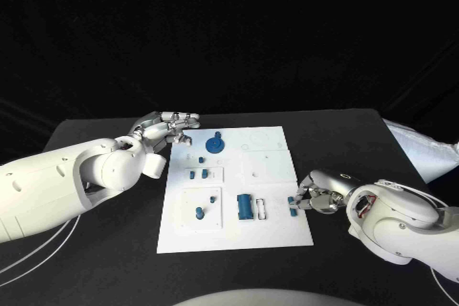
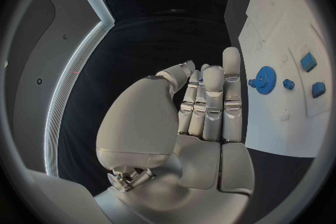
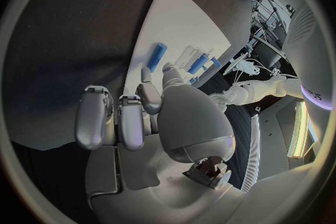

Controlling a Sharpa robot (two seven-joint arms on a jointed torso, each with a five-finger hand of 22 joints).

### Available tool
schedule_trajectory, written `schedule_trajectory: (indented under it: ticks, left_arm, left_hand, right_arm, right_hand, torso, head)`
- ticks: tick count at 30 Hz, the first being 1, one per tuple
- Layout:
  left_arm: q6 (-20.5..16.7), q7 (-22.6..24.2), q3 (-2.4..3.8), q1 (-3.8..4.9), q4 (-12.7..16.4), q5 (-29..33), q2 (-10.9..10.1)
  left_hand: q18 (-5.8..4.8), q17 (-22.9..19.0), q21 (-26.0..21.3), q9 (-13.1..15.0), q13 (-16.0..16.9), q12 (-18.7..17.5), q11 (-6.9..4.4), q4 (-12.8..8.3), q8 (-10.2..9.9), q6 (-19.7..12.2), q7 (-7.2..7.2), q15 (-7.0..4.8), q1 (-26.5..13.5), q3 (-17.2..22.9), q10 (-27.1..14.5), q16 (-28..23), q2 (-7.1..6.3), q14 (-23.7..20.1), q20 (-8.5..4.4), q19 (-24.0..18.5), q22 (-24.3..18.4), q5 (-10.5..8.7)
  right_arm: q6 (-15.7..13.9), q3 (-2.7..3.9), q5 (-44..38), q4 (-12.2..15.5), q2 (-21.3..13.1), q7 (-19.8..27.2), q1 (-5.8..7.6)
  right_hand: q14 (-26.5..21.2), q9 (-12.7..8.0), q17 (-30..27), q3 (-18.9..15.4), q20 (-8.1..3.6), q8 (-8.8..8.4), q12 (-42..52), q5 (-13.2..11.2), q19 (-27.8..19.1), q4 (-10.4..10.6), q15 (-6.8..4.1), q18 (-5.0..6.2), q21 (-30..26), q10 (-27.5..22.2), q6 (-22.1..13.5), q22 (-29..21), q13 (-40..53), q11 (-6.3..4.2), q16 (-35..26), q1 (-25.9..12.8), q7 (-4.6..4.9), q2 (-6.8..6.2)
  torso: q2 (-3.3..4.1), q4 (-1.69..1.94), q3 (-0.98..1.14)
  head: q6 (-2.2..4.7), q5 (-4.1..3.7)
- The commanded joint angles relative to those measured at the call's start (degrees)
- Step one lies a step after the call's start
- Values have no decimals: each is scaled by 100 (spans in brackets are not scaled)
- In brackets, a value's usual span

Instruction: Assemble the parts on the task board

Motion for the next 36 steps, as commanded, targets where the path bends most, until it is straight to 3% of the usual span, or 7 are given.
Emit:
schedule_trajectory:
  ticks: [1, 14, 16, 19, 26, 30, 36]
  left_arm:
    - [116, 32, 2, -4, 7, -21, -1]
    - [125, 29, 2, -9, 5, -21, 0]
    - [127, 28, 2, -9, 5, -21, 0]
    - [129, 28, 2, -10, 5, -21, -2]
    - [130, 22, 2, -10, 8, -21, -12]
    - [130, 20, 2, -11, 9, -21, -14]
    - [144, 13, 2, -11, 6, -14, -12]
  left_hand:
    - [70, -8, -19, 0, 6, 25, -3, -40, 17, -49, -3, -2, 19, 6, -51, -13, 17, -20, -8, 29, -8, 23]
    - [70, -8, -19, 0, 6, 25, -3, -40, 17, -49, -3, -2, 19, 6, -51, -13, 17, -20, -8, 29, -8, 23]
    - [70, -8, -19, 0, 6, 25, -3, -40, 17, -49, -3, -2, 19, 6, -51, -13, 17, -20, -8, 29, -8, 23]
    - [70, -8, -19, 0, 6, 25, -3, -40, 17, -49, -3, -2, 19, 6, -51, -13, 17, -20, -8, 29, -8, 23]
    - [70, -8, -19, 0, 6, 25, -3, -40, 17, -49, -3, -2, 19, 6, -51, -13, 17, -20, -8, 29, -8, 23]
    - [70, -8, -19, 0, 6, 25, -3, -40, 17, -49, -3, -2, 19, 6, -51, -13, 17, -20, -8, 29, -8, 23]
    - [68, -29, -24, 1, 7, 47, 1, -55, 25, -52, 1, -1, 24, 18, -64, -15, 21, -26, -9, 33, -11, 21]
  right_arm:
    - [255, 0, -221, -12, 28, -184, -16]
    - [352, 0, -795, -77, 233, -311, -67]
    - [419, 0, -988, -89, 289, -348, -96]
    - [538, 0, -1301, -116, 378, -402, -138]
    - [873, 0, -1678, -186, 546, -457, -212]
    - [1002, 0, -1740, -200, 590, -473, -233]
    - [1012, 0, -1703, -216, 632, -505, -246]
  right_hand:
    - [390, -5, 427, 1, -1, -19, -7, -21, 23, 38, 35, -106, 35, 21, 38, -2, 1, 14, 27, -45, 2, 6]
    - [387, -10, 430, 57, -4, -52, -9, -49, 21, -66, 24, -105, 40, 18, 70, 9, 19, -2, 27, 139, -15, -39]
    - [387, -15, 439, 104, -10, -76, -15, -219, 20, -147, 21, -106, 42, 14, 80, 14, 26, -2, 32, 270, -11, -61]
    - [391, -25, 469, 199, -9, -124, -30, -683, 21, -235, 28, -111, 50, 7, 90, 35, 32, 11, 49, 416, 0, -74]
    - [391, -39, 481, 306, 1, -175, -56, -764, 23, -328, 37, -115, 60, -10, 83, 60, 28, 15, 55, 548, 12, -108]
    - [395, -44, 502, 442, 0, -193, -55, -692, 24, -415, 29, -115, 65, -13, 111, 71, 43, 5, 68, 696, 2, -63]
    - [405, -59, 558, 962, -34, -234, -43, -590, 45, -658, -1, -125, 97, -12, 189, 133, 89, -29, 104, 1073, -25, 174]
  torso:
    - [0, -1, -5]
    - [-1, 14, -8]
    - [-2, 24, -11]
    - [-2, 27, -14]
    - [-6, 30, -16]
    - [-6, 34, -17]
    - [-8, 41, -20]
  head:
    - [-7, -3]
    - [-13, -18]
    - [-17, -22]
    - [-22, -25]
    - [-31, -24]
    - [-40, -18]
    - [-31, -32]
